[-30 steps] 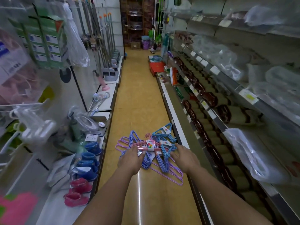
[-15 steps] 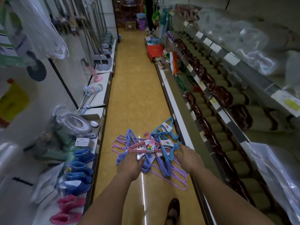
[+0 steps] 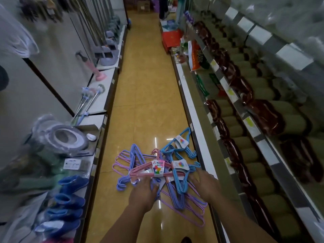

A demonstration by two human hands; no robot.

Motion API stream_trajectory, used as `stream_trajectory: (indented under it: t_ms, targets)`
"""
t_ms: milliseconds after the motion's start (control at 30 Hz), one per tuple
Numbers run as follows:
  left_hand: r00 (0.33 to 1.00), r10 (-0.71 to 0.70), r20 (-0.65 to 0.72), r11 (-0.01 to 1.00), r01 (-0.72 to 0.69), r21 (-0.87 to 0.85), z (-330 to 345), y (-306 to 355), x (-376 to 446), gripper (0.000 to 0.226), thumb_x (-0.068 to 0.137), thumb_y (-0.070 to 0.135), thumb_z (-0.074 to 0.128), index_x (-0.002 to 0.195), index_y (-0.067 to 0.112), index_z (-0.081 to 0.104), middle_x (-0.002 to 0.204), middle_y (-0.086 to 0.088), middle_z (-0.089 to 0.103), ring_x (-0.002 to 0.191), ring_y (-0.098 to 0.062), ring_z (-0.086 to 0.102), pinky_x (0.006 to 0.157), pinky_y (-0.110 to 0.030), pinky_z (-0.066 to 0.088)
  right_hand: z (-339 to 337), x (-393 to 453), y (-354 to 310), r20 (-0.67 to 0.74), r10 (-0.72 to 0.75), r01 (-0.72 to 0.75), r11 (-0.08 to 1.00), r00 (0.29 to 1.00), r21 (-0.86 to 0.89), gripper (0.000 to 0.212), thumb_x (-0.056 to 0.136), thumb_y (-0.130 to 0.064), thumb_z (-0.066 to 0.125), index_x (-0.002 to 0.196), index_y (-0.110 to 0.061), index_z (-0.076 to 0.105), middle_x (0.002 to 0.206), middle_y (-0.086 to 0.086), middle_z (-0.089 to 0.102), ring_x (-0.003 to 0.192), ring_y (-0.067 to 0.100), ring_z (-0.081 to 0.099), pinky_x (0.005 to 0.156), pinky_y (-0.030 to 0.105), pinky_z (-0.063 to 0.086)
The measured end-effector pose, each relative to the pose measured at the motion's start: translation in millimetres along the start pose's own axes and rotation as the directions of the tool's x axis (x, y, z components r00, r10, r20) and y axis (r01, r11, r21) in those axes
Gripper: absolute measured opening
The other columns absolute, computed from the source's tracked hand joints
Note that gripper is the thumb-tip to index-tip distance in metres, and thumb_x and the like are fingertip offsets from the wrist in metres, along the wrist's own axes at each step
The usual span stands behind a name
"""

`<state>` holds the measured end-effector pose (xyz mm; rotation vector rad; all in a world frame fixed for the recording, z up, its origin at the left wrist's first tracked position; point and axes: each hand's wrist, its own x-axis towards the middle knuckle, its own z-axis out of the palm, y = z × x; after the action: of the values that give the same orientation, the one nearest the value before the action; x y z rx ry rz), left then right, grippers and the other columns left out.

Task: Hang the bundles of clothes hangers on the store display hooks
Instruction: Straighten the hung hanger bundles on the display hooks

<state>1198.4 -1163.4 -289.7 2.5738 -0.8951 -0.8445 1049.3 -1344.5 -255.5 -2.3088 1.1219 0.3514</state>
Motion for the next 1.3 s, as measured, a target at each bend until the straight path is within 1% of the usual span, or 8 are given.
stream_trajectory:
  t_ms: [267, 467, 700, 800, 933, 1067, 1200, 1300]
  targets:
    - [0.992, 0.017, 0.126, 0.999, -0.022, 0.038, 98.5, -14.1, 112.5, 0.058, 0.100, 0.050, 0.029, 0.148, 0.018, 0.028, 0.150, 0.000, 0.037, 0.136, -0.019, 0.037, 0.106, -0.033, 0.036, 69.5, 94.3, 49.6, 0.069, 0.061, -0.062, 0.998, 0.996, 0.022, 0.044, 0.101, -0.041, 0.035, 0.139, -0.020, 0.039, 0.136, 0.004, 0.051, 0.121, 0.024, 0.050, 0.095, 0.033, 0.039]
    - [0.986, 0.059, 0.156, 0.996, -0.069, 0.060, 181.4, -47.0, 204.7, 0.052, 0.101, 0.046, 0.031, 0.142, 0.014, 0.036, 0.146, -0.005, 0.040, 0.132, -0.023, 0.040, 0.104, -0.033, 0.037, 163.7, 182.1, 92.8, 0.108, 0.129, -0.136, 0.989, 0.986, 0.058, 0.045, 0.102, -0.038, 0.033, 0.142, -0.019, 0.035, 0.138, 0.008, 0.050, 0.124, 0.027, 0.047, 0.094, 0.033, 0.039]
    - [0.974, 0.093, 0.204, 0.995, -0.098, 0.015, 287.7, -85.0, 298.6, 0.058, 0.102, 0.042, 0.034, 0.151, 0.013, 0.023, 0.157, -0.006, 0.024, 0.143, -0.022, 0.026, 0.113, -0.034, 0.026, 286.5, 272.0, 145.0, 0.168, 0.255, -0.282, 0.946, 0.952, 0.158, 0.048, 0.104, -0.034, 0.028, 0.148, -0.016, 0.026, 0.146, 0.011, 0.041, 0.131, 0.029, 0.041, 0.104, 0.034, 0.037]
    - [0.970, 0.142, 0.199, 0.990, -0.138, -0.036, 320.6, -86.4, 320.6, 0.053, 0.102, 0.034, 0.038, 0.149, 0.016, 0.025, 0.151, -0.010, 0.033, 0.136, -0.027, 0.036, 0.106, -0.033, 0.033, 322.2, 295.0, 154.9, 0.189, 0.298, -0.340, 0.906, 0.936, 0.251, 0.046, 0.105, -0.030, 0.027, 0.144, -0.007, 0.030, 0.145, 0.015, 0.042, 0.130, 0.029, 0.043, 0.098, 0.030, 0.037]
    - [0.970, 0.126, 0.208, 0.985, -0.098, -0.141, 357.6, -83.3, 334.9, 0.057, 0.101, 0.038, 0.038, 0.150, 0.013, 0.021, 0.148, -0.011, 0.038, 0.132, -0.029, 0.042, 0.103, -0.033, 0.037, 357.6, 316.1, 158.0, 0.203, 0.396, -0.442, 0.734, 0.895, 0.515, 0.046, 0.104, -0.030, 0.034, 0.133, 0.003, 0.046, 0.135, 0.023, 0.051, 0.121, 0.034, 0.051, 0.093, 0.031, 0.040]
    - [0.978, 0.058, 0.200, 0.952, 0.006, -0.305, 370.7, -76.9, 337.5, 0.053, 0.101, 0.039, 0.038, 0.146, 0.015, 0.026, 0.135, -0.012, 0.052, 0.122, -0.029, 0.052, 0.093, -0.031, 0.042, 384.8, 338.8, 165.1, 0.336, 0.476, -0.523, 0.340, 0.812, 0.781, 0.041, 0.098, -0.032, 0.049, 0.117, 0.003, 0.060, 0.112, 0.026, 0.063, 0.100, 0.038, 0.062, 0.094, 0.050, 0.049]
    - [0.981, 0.030, 0.191, 0.924, 0.045, -0.379, 364.6, -73.6, 340.8, 0.048, 0.100, 0.039, 0.039, 0.141, 0.015, 0.033, 0.130, -0.012, 0.057, 0.117, -0.030, 0.056, 0.094, -0.034, 0.046, 393.5, 353.1, 167.1, 0.283, 0.538, -0.506, 0.327, 0.794, 0.798, 0.039, 0.087, -0.026, 0.067, 0.106, 0.008, 0.062, 0.095, 0.027, 0.067, 0.088, 0.040, 0.067, 0.084, 0.051, 0.054]
    - [0.980, -0.054, 0.190, 0.851, 0.145, -0.506, 359.9, -63.7, 348.8, 0.036, 0.100, 0.033, 0.043, 0.127, 0.009, 0.047, 0.118, -0.015, 0.060, 0.104, -0.029, 0.059, 0.090, -0.033, 0.047, 388.9, 350.2, 155.3, 0.209, 0.580, -0.470, 0.344, 0.787, 0.813, 0.039, 0.082, -0.024, 0.070, 0.109, 0.003, 0.064, 0.097, 0.023, 0.069, 0.088, 0.038, 0.067, 0.082, 0.051, 0.055]
